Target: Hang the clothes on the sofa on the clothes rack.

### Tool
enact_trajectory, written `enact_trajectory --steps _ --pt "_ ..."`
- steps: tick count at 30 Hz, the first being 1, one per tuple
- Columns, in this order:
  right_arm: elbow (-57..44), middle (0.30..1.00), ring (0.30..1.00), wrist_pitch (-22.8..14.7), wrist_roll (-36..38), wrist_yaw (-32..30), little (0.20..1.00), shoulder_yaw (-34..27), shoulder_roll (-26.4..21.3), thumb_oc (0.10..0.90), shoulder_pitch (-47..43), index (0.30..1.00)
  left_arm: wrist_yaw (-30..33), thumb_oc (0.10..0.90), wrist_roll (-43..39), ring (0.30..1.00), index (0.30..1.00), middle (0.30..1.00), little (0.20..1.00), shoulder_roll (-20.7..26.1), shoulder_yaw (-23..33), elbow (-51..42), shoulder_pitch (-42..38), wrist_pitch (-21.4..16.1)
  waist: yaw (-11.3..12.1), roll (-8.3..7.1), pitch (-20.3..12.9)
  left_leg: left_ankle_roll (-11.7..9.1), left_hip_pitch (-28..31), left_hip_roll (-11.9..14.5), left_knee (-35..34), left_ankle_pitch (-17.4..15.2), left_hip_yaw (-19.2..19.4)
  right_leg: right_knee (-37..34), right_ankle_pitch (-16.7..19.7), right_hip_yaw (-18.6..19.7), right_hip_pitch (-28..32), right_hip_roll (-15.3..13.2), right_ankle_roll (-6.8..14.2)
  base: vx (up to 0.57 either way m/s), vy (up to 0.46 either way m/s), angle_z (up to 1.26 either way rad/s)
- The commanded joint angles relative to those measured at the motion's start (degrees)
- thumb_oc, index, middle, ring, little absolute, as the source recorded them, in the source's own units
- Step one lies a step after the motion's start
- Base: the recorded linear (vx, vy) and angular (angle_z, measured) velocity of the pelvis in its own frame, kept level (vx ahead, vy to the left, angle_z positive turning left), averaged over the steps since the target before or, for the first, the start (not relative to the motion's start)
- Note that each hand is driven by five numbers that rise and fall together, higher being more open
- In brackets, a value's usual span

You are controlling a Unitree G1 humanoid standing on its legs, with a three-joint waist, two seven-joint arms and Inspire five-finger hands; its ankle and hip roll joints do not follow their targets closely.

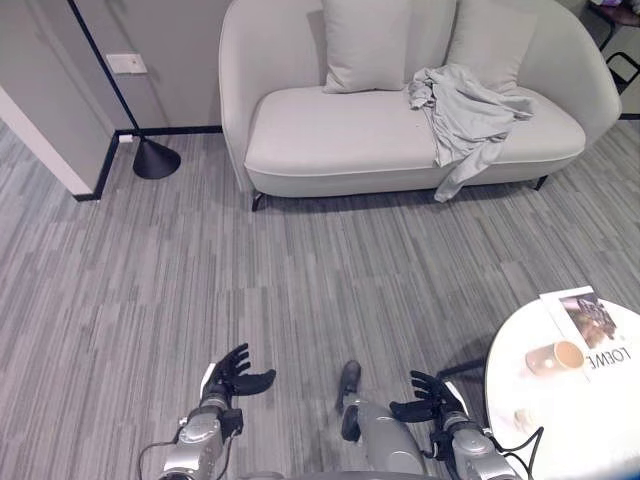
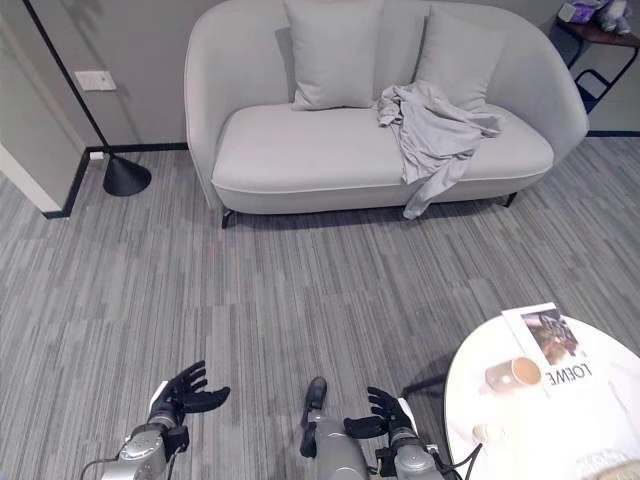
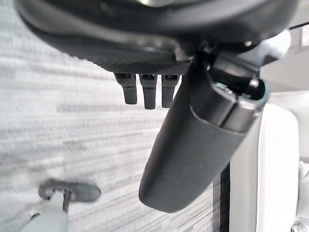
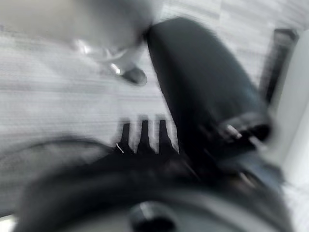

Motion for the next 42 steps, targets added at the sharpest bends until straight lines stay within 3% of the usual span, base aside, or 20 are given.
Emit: enact_trajectory --steps 1,4,8,10,11,14,18,19,20,22,23,25,27,30,32,33,34,37,41,42 --pt "-5.8 0.9 0.9 -3.1 -0.1 -1.1 0.9 0.2 -3.1 0.8 -0.2 0.9 -1.2 0.8 0.2 0.9 0.9 0.9 0.9 1.5 -0.2 -6.4 -2.0 -4.3 0.1 -0.96 -1.4 -0.8 -8.3 4.8 10.3 7.9 -0.5 -12.3 1.8 2.6 11.9 -0.5 4.2 0.43 -0.319 0.1" --pt "-7.4 0.9 0.9 -3.2 0.4 -1.6 0.9 0.3 -4.3 0.8 -1.1 0.9 -1.3 0.8 -0.9 0.9 0.9 0.9 0.9 1.6 -0.3 -6.7 -2.2 -3.7 1.1 -2.08 0.7 -0.3 -17.9 5.9 31.5 16.0 -0.4 -12.3 -2.2 3.6 17.1 1.1 0.5 0.36 -0.332 -0.19" --pt "-7.3 0.9 0.9 -2.7 0.3 -2.1 0.9 0.8 -5.6 0.8 -3.0 0.9 -1.2 0.8 -1.5 0.9 0.9 0.9 0.9 1.4 -0.6 -6.7 -2.2 -3.6 3.7 -3.21 2.5 2.6 -27.7 3.2 39.0 11.8 0.5 -12.3 -4.9 6.3 20.9 0.8 -0.4 0.3 -0.131 -0.44" --pt "-8.0 0.9 0.9 -2.8 0.4 -2.1 0.9 0.9 -6.0 0.8 -3.7 0.9 -1.5 0.8 -1.5 0.9 0.9 0.9 0.9 1.3 -0.8 -7.6 -1.9 -3.7 5.6 -3.43 3.1 2.9 -32.8 0.1 32.5 9.8 0.3 -12.3 -5.8 8.3 22.7 0.4 0.2 0.42 0.026 -0.31" --pt "-8.9 0.9 0.9 -3.4 0.5 -2.3 0.9 1.3 -6.4 0.8 -4.8 0.9 -2.0 0.8 -0.7 0.9 0.9 0.9 0.9 1.3 -1.2 -9.4 -1.3 -3.6 7.4 -2.53 2.5 3.2 -34.1 -2.5 14.2 9.8 0.1 -12.3 -8.1 9.4 25.0 1.1 1.2 0.5 0.077 -0.71" --pt "-8.5 0.9 0.9 -3.9 -0.7 -3.2 0.9 1.7 -6.3 0.8 -6.7 0.9 -1.9 0.8 1.3 0.9 0.9 0.9 0.9 0.9 -1.4 -9.2 -0.9 -3.6 9.0 -1.12 1.7 1.8 -36.1 -3.9 -5.8 16.1 2.6 -12.3 -11.4 10.2 28.9 3.0 1.0 0.52 0.066 -0.48" --pt "-10.2 0.9 0.9 -4.0 -2.1 -1.7 0.9 3.5 -5.4 0.8 -7.0 0.9 -2.2 0.8 0.1 0.9 0.9 0.9 0.9 0.8 -1.0 -8.8 -0.2 -3.9 9.8 -1.51 -1.1 2.6 -32.6 -4.7 -6.5 19.1 3.2 -12.3 -13.2 10.9 33.0 2.2 2.2 0.49 0.111 -0.34" --pt "-10.6 0.9 0.9 -4.0 -3.2 -1.3 0.9 3.9 -4.7 0.8 -6.3 0.9 -2.3 0.8 0.2 0.9 0.9 0.9 0.9 0.9 -0.9 -8.3 0.2 -3.9 10.8 -3.11 -2.6 3.8 -29.9 -5.6 -6.2 18.1 3.2 -5.5 -13.0 10.6 32.4 -0.9 4.2 0.33 0.11 -0.41" --pt "-10.6 0.9 0.9 -4.0 -3.2 -1.3 0.9 3.9 -4.7 0.8 -6.3 0.9 -2.3 0.8 0.2 0.9 0.9 0.9 0.9 0.8 -0.9 -8.3 0.2 -3.9 10.8 -3.03 -2.7 3.8 -30.0 -5.5 -6.3 18.2 3.2 -5.5 -12.9 10.7 32.2 -0.9 4.2 0.53 0.218 -0.6" --pt "-11.0 0.9 0.9 -3.4 -4.1 -0.9 0.9 3.9 -3.9 0.8 -5.9 0.9 -1.8 0.8 0.4 0.9 0.9 0.9 0.9 1.3 -0.6 -8.0 -0.1 -3.4 9.5 -3.14 -1.2 6.3 -23.6 -6.2 -6.5 15.5 3.2 18.6 -2.6 10.9 21.9 -4.9 7.9 0.29 0.191 -0.68" --pt "-11.1 0.9 0.9 -3.2 -4.4 -0.9 0.9 3.7 -3.8 0.8 -5.8 0.9 -1.7 0.8 0.7 0.9 0.9 0.9 0.9 1.6 -0.8 -8.1 -0.5 -3.2 8.3 -2.63 -0.5 7.0 -22.2 -5.9 -6.5 14.5 2.7 25.1 0.4 10.5 18.7 -5.8 7.9 0.19 0.12 -0.39" --pt "-10.5 0.9 0.9 -3.2 -3.8 -1.4 0.9 2.8 -3.3 0.8 -4.7 0.9 -1.7 0.8 1.1 0.9 0.9 0.9 0.9 2.4 -1.3 -9.1 -1.0 -3.1 6.9 -1.72 0.3 7.5 -19.8 -4.6 -6.5 12.6 2.0 32.3 0.1 8.2 14.4 -8.2 6.8 0.25 0.025 0.31" --pt "-9.7 0.9 0.9 -2.8 -3.6 -1.3 0.9 2.0 -3.1 0.8 -4.0 0.9 -1.9 0.8 1.4 0.9 0.9 0.9 0.9 3.5 -1.2 -10.4 -1.6 -3.1 6.6 -1.16 0.8 6.5 -17.6 -2.5 -6.5 10.4 1.7 22.8 -4.2 2.9 13.6 -13.6 5.4 0.34 -0.161 0.57" --pt "-10.2 0.9 0.9 -2.7 -3.7 -1.1 0.9 1.4 -3.4 0.8 -3.9 0.9 -1.7 0.8 1.4 0.9 0.9 0.9 0.9 4.2 -1.1 -11.2 -1.9 -3.7 6.6 -1.17 1.0 5.0 -16.6 -0.8 -6.5 8.6 1.3 10.3 -4.1 0.7 13.9 -15.3 6.0 0.23 -0.272 0.57" --pt "-10.2 0.9 0.9 -2.5 -3.3 -1.3 0.9 1.0 -3.3 0.8 -4.1 0.9 -1.3 0.8 1.8 0.9 0.9 0.9 0.9 4.5 -0.8 -11.0 -2.2 -4.1 6.3 -2.0 1.2 3.7 -15.5 0.3 -6.5 7.1 0.8 -2.7 0.2 4.4 14.0 -15.2 8.3 0.21 -0.308 0.14" --pt "-10.2 0.9 0.9 -2.5 -3.3 -1.3 0.9 1.0 -3.3 0.8 -4.1 0.9 -1.3 0.8 1.8 0.9 0.9 0.9 0.9 4.5 -0.8 -11.0 -2.2 -4.1 6.3 -2.0 1.2 3.7 -15.5 0.3 -6.5 7.1 0.8 -2.7 0.2 4.4 14.0 -15.2 8.3 0.26 -0.393 0.07" --pt "-10.0 0.9 0.9 -2.4 -3.4 -1.3 0.9 0.8 -3.1 0.8 -4.3 0.9 -0.9 0.8 1.9 0.9 0.9 0.9 0.9 4.6 -0.6 -11.0 -2.2 -4.4 5.9 -2.94 1.2 2.4 -14.0 1.9 -6.5 6.1 0.4 -8.1 4.8 8.8 12.2 -16.1 10.6 0.27 -0.43 0.26" --pt "-10.2 0.9 0.9 -2.3 -3.5 -0.9 0.9 1.0 -3.2 0.8 -3.8 0.9 -0.7 0.8 1.2 0.9 0.9 0.9 0.9 5.1 -0.3 -11.3 -1.9 -4.7 6.0 -4.05 1.1 0.0 -11.3 5.6 -6.5 5.3 -0.5 -7.7 7.9 12.1 11.1 -16.4 11.6 0.27 -0.497 0.32" --pt "-10.3 0.9 0.9 -2.5 -3.6 -0.5 0.9 1.1 -3.5 0.8 -3.5 0.9 -1.1 0.8 0.9 0.9 0.9 0.9 0.9 5.2 -0.5 -11.7 -1.3 -5.0 5.9 -4.38 -0.2 -2.8 -10.1 10.7 -6.5 5.8 -0.2 -8.3 3.9 9.9 13.3 -14.2 11.3 0.21 -0.538 0.08" --pt "-10.1 0.9 0.9 -3.0 -3.8 -0.6 0.9 1.0 -4.7 0.8 -3.3 0.9 -1.3 0.8 -0.4 0.9 0.9 0.9 0.9 4.1 -0.7 -11.6 -1.8 -5.0 5.7 -3.2 -0.5 -3.8 -13.8 15.1 -2.3 12.2 -0.7 -8.4 0.2 8.5 15.0 -10.4 8.9 0.1 -0.556 0.03"
